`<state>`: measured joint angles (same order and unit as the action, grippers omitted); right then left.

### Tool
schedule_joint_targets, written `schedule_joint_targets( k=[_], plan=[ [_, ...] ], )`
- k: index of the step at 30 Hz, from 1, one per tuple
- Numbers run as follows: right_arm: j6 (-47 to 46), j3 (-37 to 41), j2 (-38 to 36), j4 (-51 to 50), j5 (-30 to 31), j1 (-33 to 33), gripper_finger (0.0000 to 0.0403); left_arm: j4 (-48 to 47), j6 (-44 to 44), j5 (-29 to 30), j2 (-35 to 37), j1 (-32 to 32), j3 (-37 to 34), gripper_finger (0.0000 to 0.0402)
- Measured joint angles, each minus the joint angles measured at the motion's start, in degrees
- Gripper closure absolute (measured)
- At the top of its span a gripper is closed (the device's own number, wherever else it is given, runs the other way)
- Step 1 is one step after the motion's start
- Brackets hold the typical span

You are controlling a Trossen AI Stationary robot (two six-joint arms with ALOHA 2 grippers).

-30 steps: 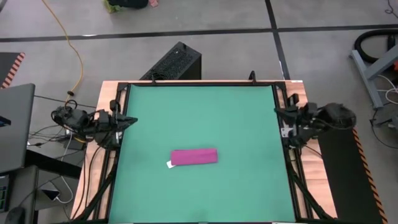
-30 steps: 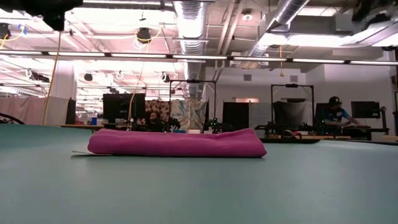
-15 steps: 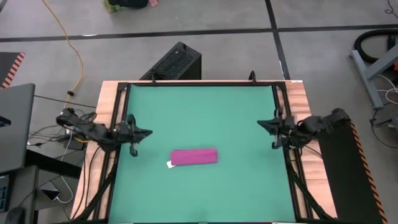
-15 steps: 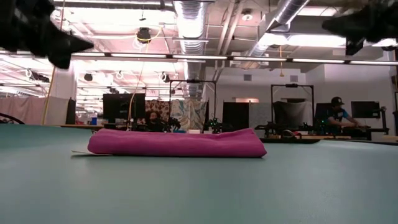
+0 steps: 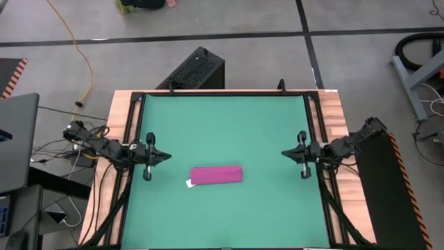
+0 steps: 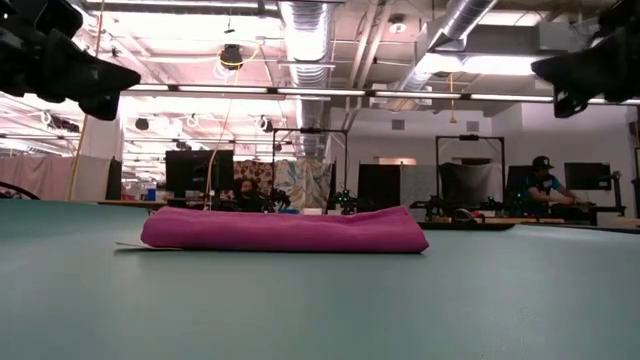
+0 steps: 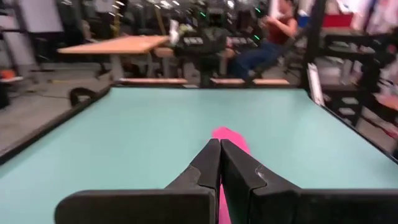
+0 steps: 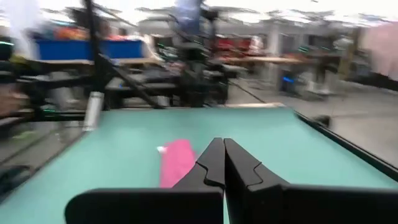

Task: Roll towel into tight, uniform cylinder
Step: Return to Home Position

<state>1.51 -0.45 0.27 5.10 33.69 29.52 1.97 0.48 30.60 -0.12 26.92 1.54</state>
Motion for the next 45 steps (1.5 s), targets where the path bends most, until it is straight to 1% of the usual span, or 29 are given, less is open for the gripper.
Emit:
schedule_joint_targets(
  k=[1, 4, 5, 6, 7, 9, 10, 11, 12, 14, 16, 21, 24, 27, 32, 38, 43, 45],
  plan=[
    [0.60, 0.00, -0.08, 0.17, -2.31, 0.28, 0.0388, -1.50, -0.24, -1.19, 0.00, 0.00, 0.53, 0.0401],
    [4.34, 0.02, -0.06, 0.25, -14.54, 0.46, 0.0389, -6.33, -2.49, -4.56, -0.02, 0.00, 1.97, 0.0401],
    [5.65, 0.02, -0.06, 0.38, -17.43, 0.32, 0.0389, -7.55, -3.09, -5.09, -0.02, 0.00, 2.34, 0.0401],
    [6.63, 0.04, -0.09, 0.55, -17.58, 0.13, 0.0389, -7.89, -3.12, -5.22, -0.05, 0.00, 2.46, 0.0401],
    [6.75, 0.04, -0.12, 0.66, -15.52, -0.38, 0.0389, -7.88, -2.79, -5.28, -0.05, 0.00, 2.49, 0.0401],
    [5.87, 0.04, -0.08, -0.05, -7.27, -1.87, 0.0389, -7.52, -1.00, -5.38, 0.00, 0.00, 2.53, 0.0401],
    [5.45, 0.04, -0.06, -0.20, -4.82, -2.81, 0.0389, -7.34, -0.26, -5.51, 0.00, 0.00, 2.53, 0.0401],
    [5.25, 0.04, -0.09, -0.19, -4.52, -3.93, 0.0389, -7.24, 0.24, -5.83, 0.00, 0.00, 2.53, 0.0401],
    [5.46, 0.04, -0.10, -0.13, -5.45, -5.03, 0.0389, -7.19, 0.39, -6.24, 0.00, 0.00, 2.53, 0.0401],
    [6.86, 0.04, -0.06, -0.07, -10.35, -7.57, 0.0390, -7.07, 0.66, -7.44, 0.00, -0.04, 2.53, 0.0401],
    [7.37, 0.06, -0.08, 0.53, -13.78, -10.35, 0.0390, -6.15, 1.89, -7.88, 0.00, -0.35, 2.53, 0.0401],
    [4.14, 0.07, -0.06, 0.62, -15.52, -18.09, 0.0390, -5.08, 3.34, -8.44, 0.02, -4.19, 2.53, 0.0401],
    [2.08, 0.09, -0.01, -0.84, -19.03, -21.68, 0.0390, -4.91, 3.35, -11.50, 0.03, -7.39, 2.09, 0.0401],
    [-0.07, 0.09, 0.08, -1.49, -20.35, -24.17, 0.0390, -4.73, 1.97, -14.70, 0.01, -11.30, 1.15, 0.0401],
    [-1.37, 0.09, 0.20, -1.69, -20.41, -26.09, 0.0384, -4.91, -0.37, -22.23, -0.07, -17.49, 0.96, 0.0402],
    [-1.53, 0.11, 0.20, -2.03, -20.64, -26.06, 0.0379, -5.00, -0.81, -22.85, -0.09, -22.76, 0.96, 0.0402],
    [-1.55, 0.11, 0.20, -2.13, -20.94, -25.82, 0.0382, -5.00, -1.55, -22.92, -0.09, -23.54, 0.96, 0.0401],
    [-1.53, 0.11, 0.20, -2.16, -20.94, -25.82, 0.0381, -5.01, -1.29, -24.50, -0.09, -23.54, 0.94, 0.0401]
  ],
)
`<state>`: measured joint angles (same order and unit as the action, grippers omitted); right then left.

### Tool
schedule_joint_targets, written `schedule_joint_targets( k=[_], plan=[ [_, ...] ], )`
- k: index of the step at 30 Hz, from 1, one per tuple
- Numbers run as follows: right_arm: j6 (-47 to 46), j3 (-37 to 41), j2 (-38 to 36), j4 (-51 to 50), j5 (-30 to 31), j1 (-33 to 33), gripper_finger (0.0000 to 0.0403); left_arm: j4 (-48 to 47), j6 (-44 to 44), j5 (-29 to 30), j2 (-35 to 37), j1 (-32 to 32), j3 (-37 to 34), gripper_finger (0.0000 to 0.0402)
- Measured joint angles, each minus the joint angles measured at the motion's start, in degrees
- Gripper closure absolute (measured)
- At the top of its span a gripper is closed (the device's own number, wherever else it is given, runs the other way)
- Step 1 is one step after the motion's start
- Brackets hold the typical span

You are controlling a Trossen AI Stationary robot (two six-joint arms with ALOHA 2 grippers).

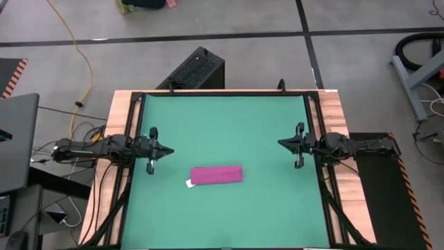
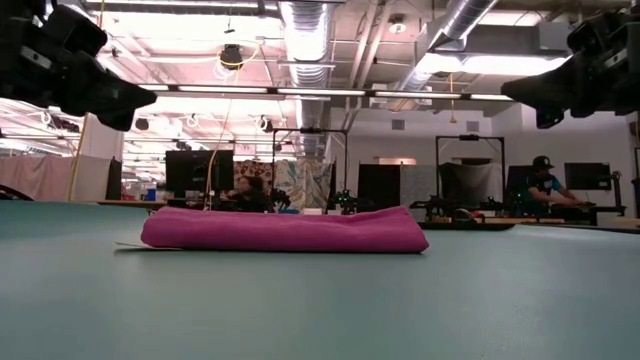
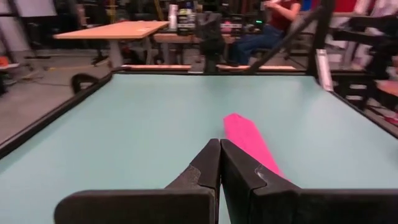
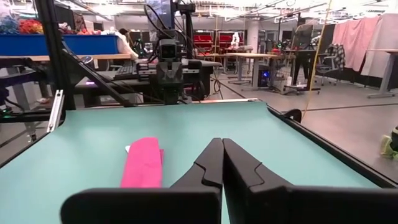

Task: Roll towel into tight, uniform cylinder
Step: Return to Home Position

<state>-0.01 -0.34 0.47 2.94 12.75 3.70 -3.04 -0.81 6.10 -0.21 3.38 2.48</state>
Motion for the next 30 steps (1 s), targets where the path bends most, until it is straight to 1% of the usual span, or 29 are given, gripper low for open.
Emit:
schedule_joint_targets(
  k=[3, 6, 11, 30],
  plan=[
    [0.18, 0.02, 0.00, 0.10, 1.18, -0.06, 0.0376, -0.07, 0.10, -2.09, 0.00, 0.02, -0.02, 0.0401],
    [-1.84, 0.02, 0.00, 0.11, 1.49, -0.07, 0.0372, -0.23, -1.15, -0.75, 0.00, 0.00, -0.02, 0.0401],
    [-1.95, 0.02, 0.00, 0.11, 1.53, -0.07, 0.0373, -0.20, -2.80, 0.62, 0.00, 0.00, -0.02, 0.0401],
    [-1.97, 0.04, 0.00, 0.11, 1.80, -0.07, 0.0372, -0.20, -2.88, 0.71, 0.00, 0.00, -0.02, 0.0401]
  ],
)
